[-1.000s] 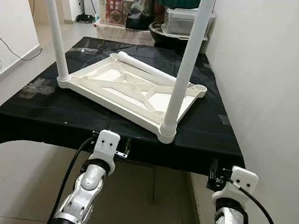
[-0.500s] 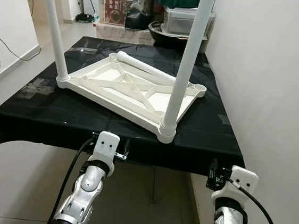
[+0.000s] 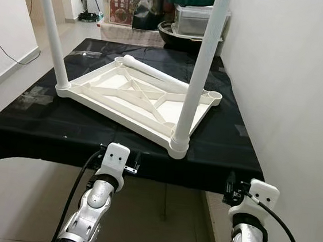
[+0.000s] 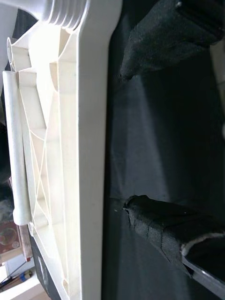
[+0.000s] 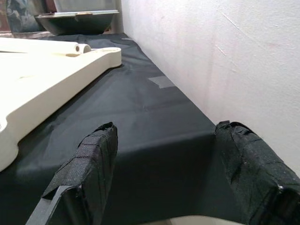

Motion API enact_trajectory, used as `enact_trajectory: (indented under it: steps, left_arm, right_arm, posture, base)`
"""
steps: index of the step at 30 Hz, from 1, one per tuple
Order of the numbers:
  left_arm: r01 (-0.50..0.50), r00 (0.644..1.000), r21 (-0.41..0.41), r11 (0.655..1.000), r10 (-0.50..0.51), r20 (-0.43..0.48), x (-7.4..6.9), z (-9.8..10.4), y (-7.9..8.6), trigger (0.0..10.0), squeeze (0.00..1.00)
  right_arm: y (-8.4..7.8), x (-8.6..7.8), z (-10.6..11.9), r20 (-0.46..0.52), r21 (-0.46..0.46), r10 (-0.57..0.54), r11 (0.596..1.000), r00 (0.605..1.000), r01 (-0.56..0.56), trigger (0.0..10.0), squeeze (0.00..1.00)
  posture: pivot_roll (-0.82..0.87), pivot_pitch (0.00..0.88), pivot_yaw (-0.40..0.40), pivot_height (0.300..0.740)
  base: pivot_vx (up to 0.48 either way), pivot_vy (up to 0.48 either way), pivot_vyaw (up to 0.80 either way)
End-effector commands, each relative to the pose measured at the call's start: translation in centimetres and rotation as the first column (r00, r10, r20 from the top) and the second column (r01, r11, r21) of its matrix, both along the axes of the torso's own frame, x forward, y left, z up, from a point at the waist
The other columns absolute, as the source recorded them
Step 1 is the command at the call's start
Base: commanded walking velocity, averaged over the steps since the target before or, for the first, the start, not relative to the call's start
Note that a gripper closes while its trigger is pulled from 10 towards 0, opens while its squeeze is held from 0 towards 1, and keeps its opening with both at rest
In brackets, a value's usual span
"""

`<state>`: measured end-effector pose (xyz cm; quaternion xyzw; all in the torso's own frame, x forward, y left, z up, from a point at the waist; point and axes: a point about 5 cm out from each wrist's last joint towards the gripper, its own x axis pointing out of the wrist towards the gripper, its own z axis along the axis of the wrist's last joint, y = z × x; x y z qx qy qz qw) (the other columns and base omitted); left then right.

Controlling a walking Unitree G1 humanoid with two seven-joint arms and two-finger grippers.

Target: Building children table

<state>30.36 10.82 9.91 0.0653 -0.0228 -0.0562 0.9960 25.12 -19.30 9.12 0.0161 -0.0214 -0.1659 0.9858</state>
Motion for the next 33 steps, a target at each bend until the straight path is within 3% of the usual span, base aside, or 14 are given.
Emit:
enact_trajectory:
  steps: [1,20,33]
  left_arm:
    - [0.01,1.0,0.009,1.0,-0.01,0.013,-0.09,0.23,-0.12,10.0,0.0]
    - [0.003,1.0,0.0,1.0,-0.003,-0.001,0.01,0.06,-0.17,10.0,0.0]
    - [-0.003,1.0,-0.017,1.0,0.002,-0.002,-0.03,0.07,-0.21,10.0,0.0]
  right_arm:
    - [0.18,-0.02,-0.07,-0.011,-0.007,0.004,1.0,1.0,-0.004,10.0,0.0]
    - [0.16,0.08,-0.05,-0.011,-0.008,0.009,1.0,1.0,-0.009,10.0,0.0]
    - [0.34,0.16,-0.02,-0.021,-0.027,0.03,0.999,0.999,-0.031,10.0,0.0]
  posture:
    - [0.11,0.0,-0.053,0.74]
    - [0.11,0.0,-0.054,0.74]
    - [0.11,0.0,-0.055,0.74]
  base:
    - [0.266,0.0,0.0]
    - [0.269,0.0,0.0]
    - [0.0,0.0,0.0]
